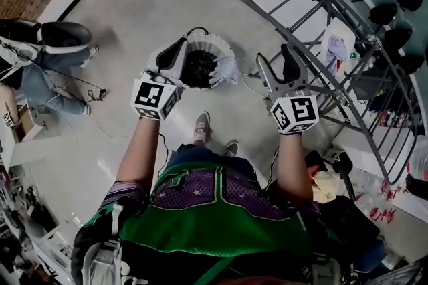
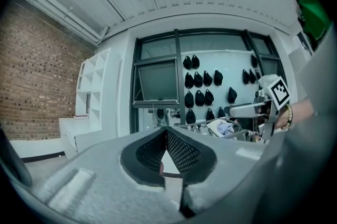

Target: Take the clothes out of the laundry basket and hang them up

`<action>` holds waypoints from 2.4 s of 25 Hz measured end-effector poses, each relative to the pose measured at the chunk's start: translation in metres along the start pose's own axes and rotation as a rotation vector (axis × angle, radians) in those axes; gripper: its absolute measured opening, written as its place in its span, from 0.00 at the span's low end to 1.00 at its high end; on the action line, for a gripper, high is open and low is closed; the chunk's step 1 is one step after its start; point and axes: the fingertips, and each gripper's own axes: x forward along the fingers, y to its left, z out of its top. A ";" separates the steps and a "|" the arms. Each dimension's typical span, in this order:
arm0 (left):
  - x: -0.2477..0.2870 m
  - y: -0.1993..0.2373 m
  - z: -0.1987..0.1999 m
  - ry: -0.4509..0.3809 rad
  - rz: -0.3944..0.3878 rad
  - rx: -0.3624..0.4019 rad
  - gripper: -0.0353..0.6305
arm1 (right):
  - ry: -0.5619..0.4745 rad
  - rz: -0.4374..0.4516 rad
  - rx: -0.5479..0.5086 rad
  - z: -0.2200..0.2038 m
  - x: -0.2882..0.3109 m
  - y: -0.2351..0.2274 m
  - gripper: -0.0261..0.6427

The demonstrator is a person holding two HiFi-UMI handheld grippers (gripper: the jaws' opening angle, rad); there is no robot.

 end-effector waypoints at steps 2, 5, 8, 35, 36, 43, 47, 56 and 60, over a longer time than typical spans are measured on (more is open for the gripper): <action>-0.001 0.004 -0.010 0.012 0.000 -0.006 0.08 | 0.025 0.003 0.010 -0.021 0.004 0.003 0.44; 0.004 0.009 -0.028 0.031 -0.009 -0.015 0.08 | 0.065 -0.008 0.039 -0.057 0.010 0.000 0.44; 0.016 0.011 -0.049 0.051 -0.040 -0.025 0.08 | 0.110 -0.030 0.066 -0.095 0.015 -0.005 0.44; 0.072 -0.030 -0.284 0.134 -0.194 -0.010 0.08 | 0.308 -0.160 0.142 -0.435 0.000 -0.019 0.44; 0.075 -0.030 -0.298 0.135 -0.193 -0.013 0.08 | 0.307 -0.163 0.144 -0.452 0.004 -0.021 0.44; 0.087 -0.029 -0.374 0.126 -0.208 -0.008 0.08 | 0.330 -0.175 0.145 -0.562 0.031 -0.034 0.44; 0.097 -0.025 -0.407 0.125 -0.218 -0.005 0.08 | 0.354 -0.163 0.127 -0.612 0.046 -0.037 0.44; 0.114 -0.016 -0.475 0.142 -0.217 0.000 0.08 | 0.408 -0.115 0.089 -0.719 0.080 -0.030 0.44; 0.116 -0.018 -0.500 0.169 -0.220 0.009 0.08 | 0.431 -0.144 0.055 -0.750 0.091 -0.033 0.47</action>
